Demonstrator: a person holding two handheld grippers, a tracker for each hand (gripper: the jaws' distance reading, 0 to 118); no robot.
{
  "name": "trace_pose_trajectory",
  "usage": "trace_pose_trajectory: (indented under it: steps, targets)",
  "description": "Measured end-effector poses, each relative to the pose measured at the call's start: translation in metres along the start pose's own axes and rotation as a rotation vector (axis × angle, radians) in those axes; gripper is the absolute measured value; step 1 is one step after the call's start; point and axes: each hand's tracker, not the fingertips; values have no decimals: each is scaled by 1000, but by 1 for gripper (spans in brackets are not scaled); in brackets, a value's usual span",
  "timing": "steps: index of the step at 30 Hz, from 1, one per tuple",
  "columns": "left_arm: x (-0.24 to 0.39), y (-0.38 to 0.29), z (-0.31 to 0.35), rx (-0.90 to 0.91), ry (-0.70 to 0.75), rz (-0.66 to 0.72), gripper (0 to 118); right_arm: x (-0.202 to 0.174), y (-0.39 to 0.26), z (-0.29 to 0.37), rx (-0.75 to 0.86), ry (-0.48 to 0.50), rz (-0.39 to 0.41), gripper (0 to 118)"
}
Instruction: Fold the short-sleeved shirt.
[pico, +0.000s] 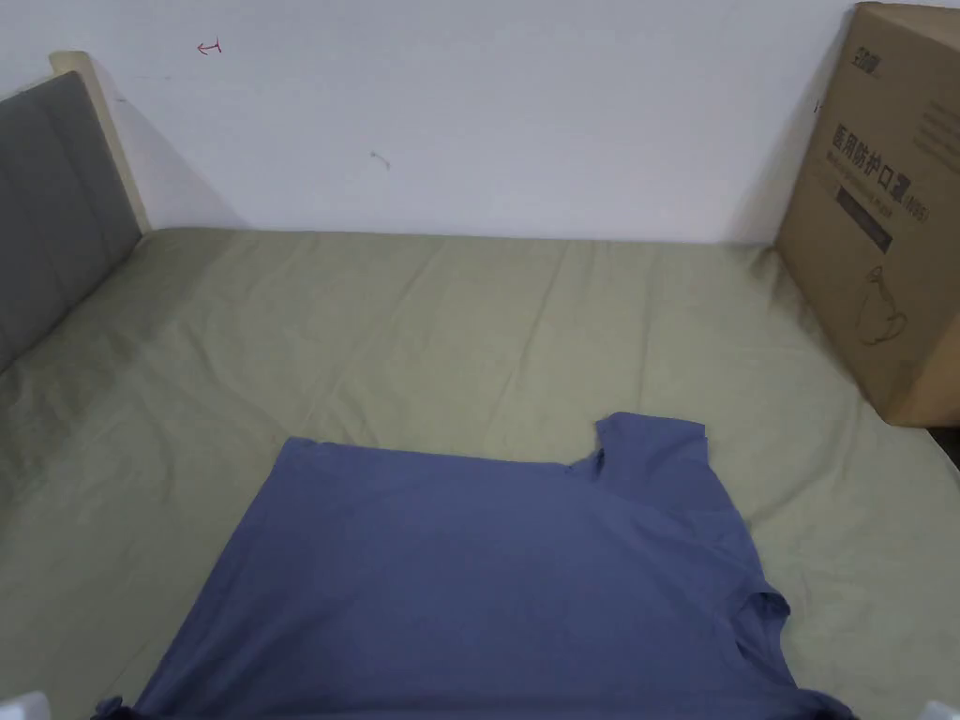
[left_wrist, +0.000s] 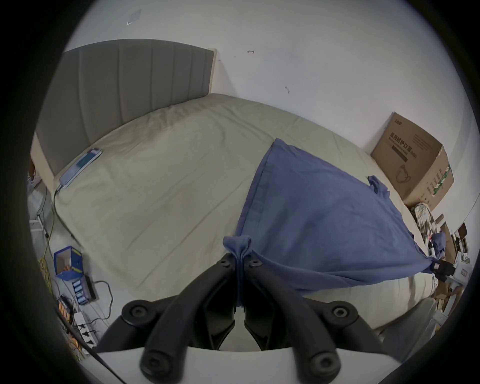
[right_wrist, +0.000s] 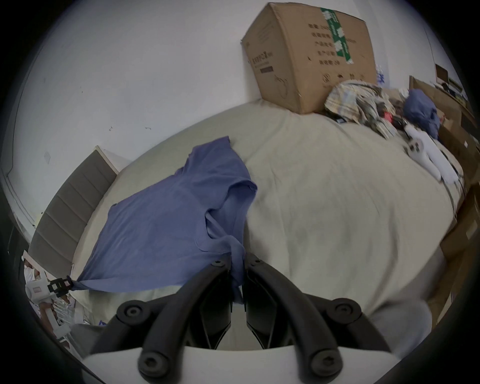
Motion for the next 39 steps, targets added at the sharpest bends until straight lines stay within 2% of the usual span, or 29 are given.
trace_pose_trajectory:
  steps: [3, 6, 9, 13, 14, 15, 16, 17, 18, 19, 20, 21, 23, 24, 26, 27, 28, 30, 31, 32, 34, 35, 37, 38, 39]
  targets:
    - [-6, -15, 5, -30, 17, 11, 3, 2, -22, 9, -66, -41, -34, 5]
    - [-7, -20, -6, -87, 63, -14, 3, -1, -36, 0, -179, -103, -17, 5]
    - [-2, -25, -30, -265, 104, 2, 3, -2, -42, -25, -302, -145, -69, 5]
    - [4, -22, -32, -217, 130, 11, 4, -4, -44, -36, -301, -177, -96, 5]
    - [5, -19, -31, -217, 129, 12, 9, -7, -42, -33, -298, -184, -99, 6]
    - [9, -18, -22, -218, 123, 26, 20, -10, -37, -31, -295, -193, -106, 12]
    - [11, -12, -18, -219, 88, 58, 34, -15, -32, -28, -299, -201, -88, 25]
    - [13, -6, -14, -205, 63, 82, 52, -22, -27, -20, -281, -237, -35, 47]
    - [17, 3, -9, -180, 48, 109, 73, -27, -19, -15, -244, -230, -11, 75]
    - [23, 10, 1, -138, 30, 121, 85, -33, -9, -8, -203, -221, -10, 87]
    - [30, 19, 10, -70, 4, 124, 94, -38, 4, -1, -115, -245, 20, 89]
    - [39, 28, 18, -2, -25, 114, 99, -48, 17, 8, -56, -229, 36, 89]
    - [62, 48, 38, 113, -72, 68, 100, -68, 42, 25, 42, -203, 92, 89]
    - [73, 58, 46, 168, -82, 36, 100, -80, 56, 35, 174, -190, 228, 89]
    - [94, 74, 61, 266, -99, -19, 100, -94, 74, 47, 284, -173, 300, 89]
    - [106, 81, 70, 314, -102, -41, 100, -103, 78, 54, 234, -158, 216, 89]
    - [116, 86, 76, 359, -103, -56, 100, -114, 83, 64, 253, -155, 209, 89]
    - [132, 92, 88, 431, -123, -108, 97, -132, 89, 81, 347, -147, 258, 88]
    - [141, 94, 93, 466, -124, -130, 92, -138, 91, 88, 396, -149, 274, 87]
    - [147, 94, 97, 498, -120, -151, 84, -145, 93, 95, 501, -148, 345, 83]
    - [158, 91, 103, 547, -124, -165, 46, -157, 93, 106, 565, -149, 381, 60]
    - [162, 91, 105, 565, -130, -174, 38, -162, 92, 111, 600, -160, 403, 47]
    - [167, 89, 106, 586, -173, -194, 21, -169, 91, 115, 655, -166, 428, 31]
    - [168, 87, 107, 573, -171, -192, 1, -171, 92, 115, 677, -178, 448, 0]
    - [171, 88, 105, 581, -183, -196, 0, -168, 90, 118, 671, -158, 456, 0]
